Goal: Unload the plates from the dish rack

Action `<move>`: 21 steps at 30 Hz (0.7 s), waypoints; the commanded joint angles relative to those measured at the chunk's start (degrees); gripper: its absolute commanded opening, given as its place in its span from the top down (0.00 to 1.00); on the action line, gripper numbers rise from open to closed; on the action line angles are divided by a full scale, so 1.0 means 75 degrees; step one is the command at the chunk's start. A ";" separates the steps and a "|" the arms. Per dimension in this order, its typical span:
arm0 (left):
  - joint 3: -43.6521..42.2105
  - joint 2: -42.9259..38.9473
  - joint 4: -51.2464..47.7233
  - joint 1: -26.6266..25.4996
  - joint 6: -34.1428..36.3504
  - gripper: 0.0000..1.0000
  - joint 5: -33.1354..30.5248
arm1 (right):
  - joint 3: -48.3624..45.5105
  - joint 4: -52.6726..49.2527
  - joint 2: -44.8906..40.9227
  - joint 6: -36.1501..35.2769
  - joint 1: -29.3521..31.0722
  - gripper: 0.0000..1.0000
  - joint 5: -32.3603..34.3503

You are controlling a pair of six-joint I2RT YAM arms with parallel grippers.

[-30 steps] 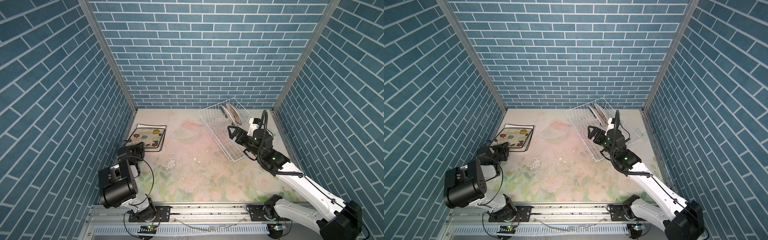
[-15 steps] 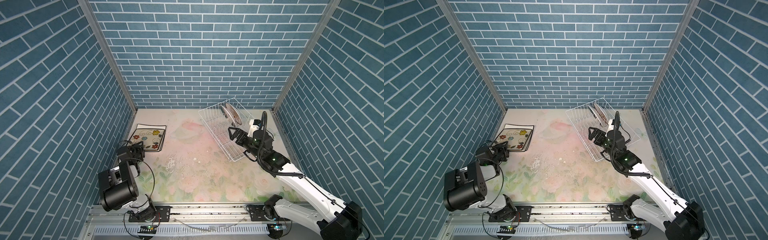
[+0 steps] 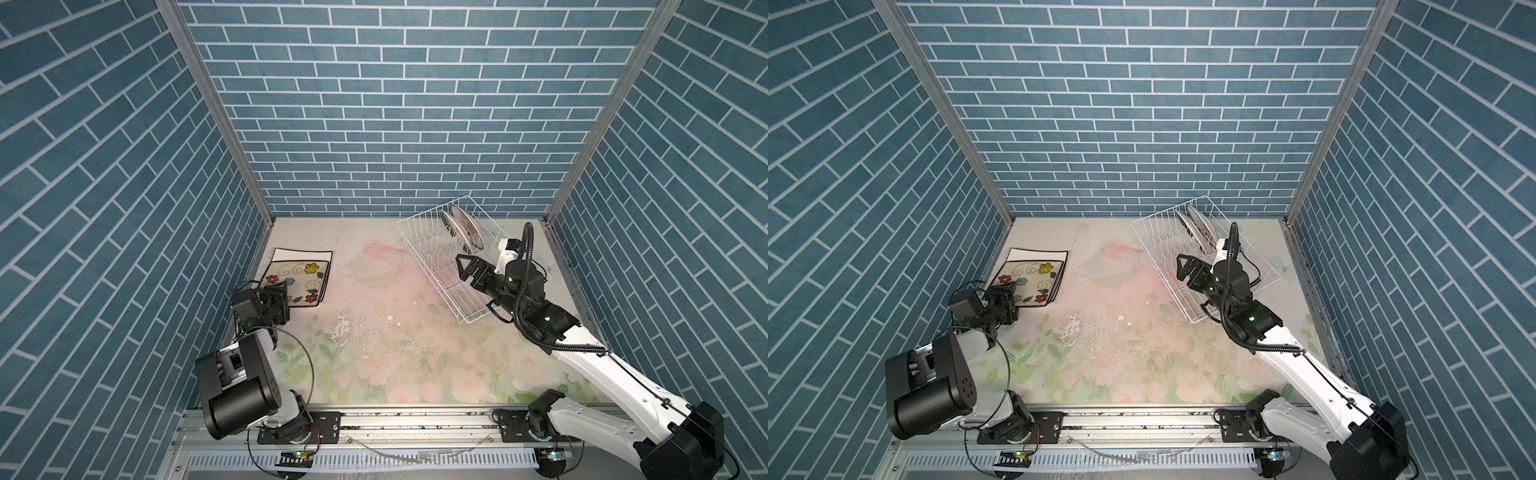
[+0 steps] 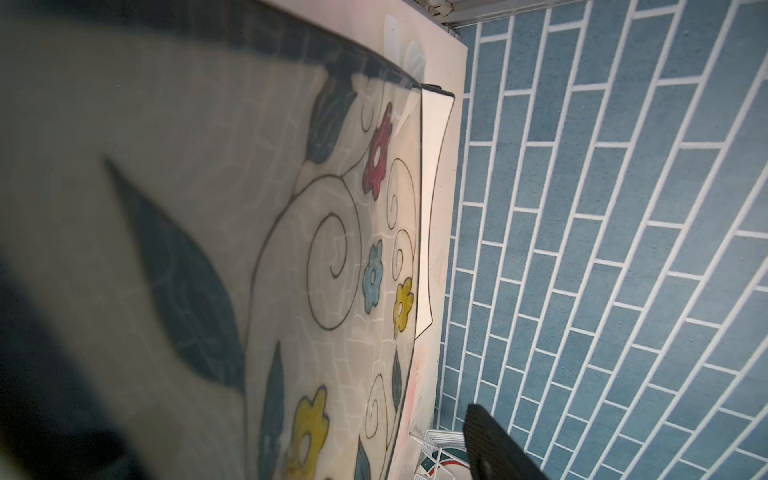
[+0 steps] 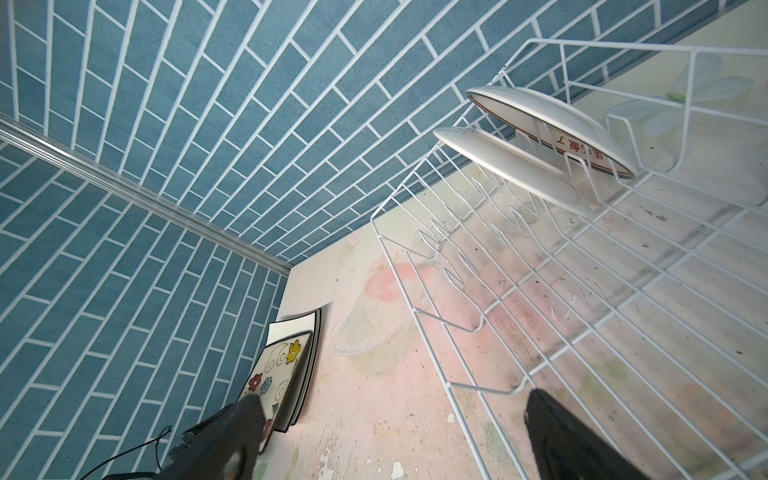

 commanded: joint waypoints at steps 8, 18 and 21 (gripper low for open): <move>0.0810 -0.0287 -0.0904 0.0018 0.0577 0.17 -0.0346 | -0.0237 0.0129 -0.0027 -0.0017 -0.0029 0.01 0.0076; 0.1068 0.0102 -0.0821 -0.0111 0.0465 0.15 -0.0359 | -0.0246 0.0104 -0.0062 -0.0010 -0.0024 0.01 0.0070; 0.1176 0.0207 -0.0922 -0.0169 0.0467 0.14 -0.0395 | -0.0260 0.0072 -0.0097 -0.0011 -0.0026 0.01 0.0105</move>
